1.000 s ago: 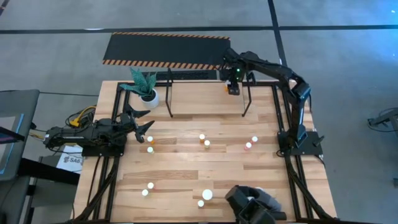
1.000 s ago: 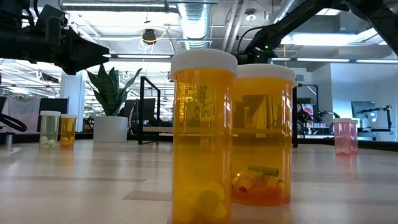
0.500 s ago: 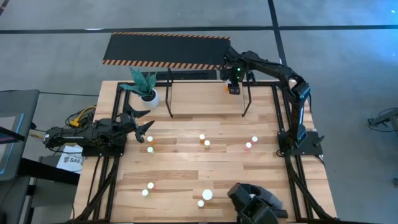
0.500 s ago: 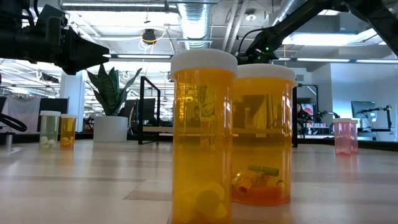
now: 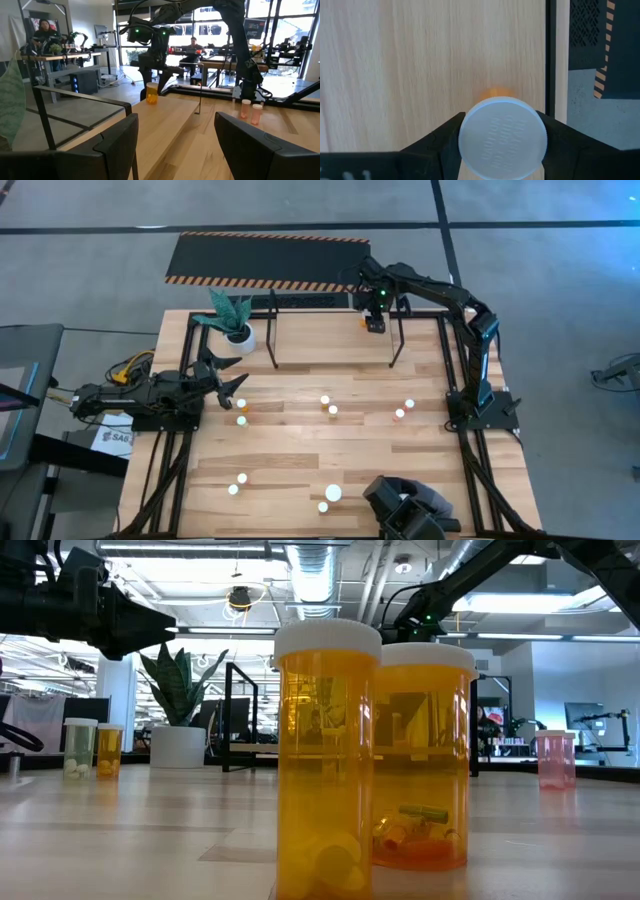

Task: Pick and place medicine bottles onto shelf by color
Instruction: Put the top right big orange pill bottle on the shelf, then put the top right small pink pill bottle on the shelf

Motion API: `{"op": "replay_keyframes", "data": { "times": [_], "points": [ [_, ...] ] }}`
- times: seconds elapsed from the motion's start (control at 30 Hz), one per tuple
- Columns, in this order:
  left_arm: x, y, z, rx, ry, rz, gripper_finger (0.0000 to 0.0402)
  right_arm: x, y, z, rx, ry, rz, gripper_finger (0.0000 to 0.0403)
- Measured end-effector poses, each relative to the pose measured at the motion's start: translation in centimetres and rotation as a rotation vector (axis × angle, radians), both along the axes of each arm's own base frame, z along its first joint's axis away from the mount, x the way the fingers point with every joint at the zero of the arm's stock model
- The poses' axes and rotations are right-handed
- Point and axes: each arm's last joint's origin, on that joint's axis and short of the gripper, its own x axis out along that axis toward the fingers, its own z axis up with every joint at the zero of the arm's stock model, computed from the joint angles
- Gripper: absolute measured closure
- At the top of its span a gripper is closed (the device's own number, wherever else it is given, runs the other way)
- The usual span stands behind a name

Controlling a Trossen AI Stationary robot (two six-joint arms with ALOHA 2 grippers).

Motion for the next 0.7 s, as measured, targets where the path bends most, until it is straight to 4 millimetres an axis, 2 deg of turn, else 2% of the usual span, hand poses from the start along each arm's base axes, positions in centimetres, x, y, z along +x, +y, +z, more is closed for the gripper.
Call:
{"op": "replay_keyframes", "data": {
  "times": [0.4,0.7],
  "points": [
    [0.0,0.0,0.0,0.0,0.0,0.0,0.0152,0.0,-0.01,0.04,0.008,-0.01,-0.008,0.0125],
    [0.0,0.0,0.0,0.0,0.0,0.0,0.0152,0.03,-0.24,0.4,0.01,-0.032,-0.058,0.0075]
  ]
}}
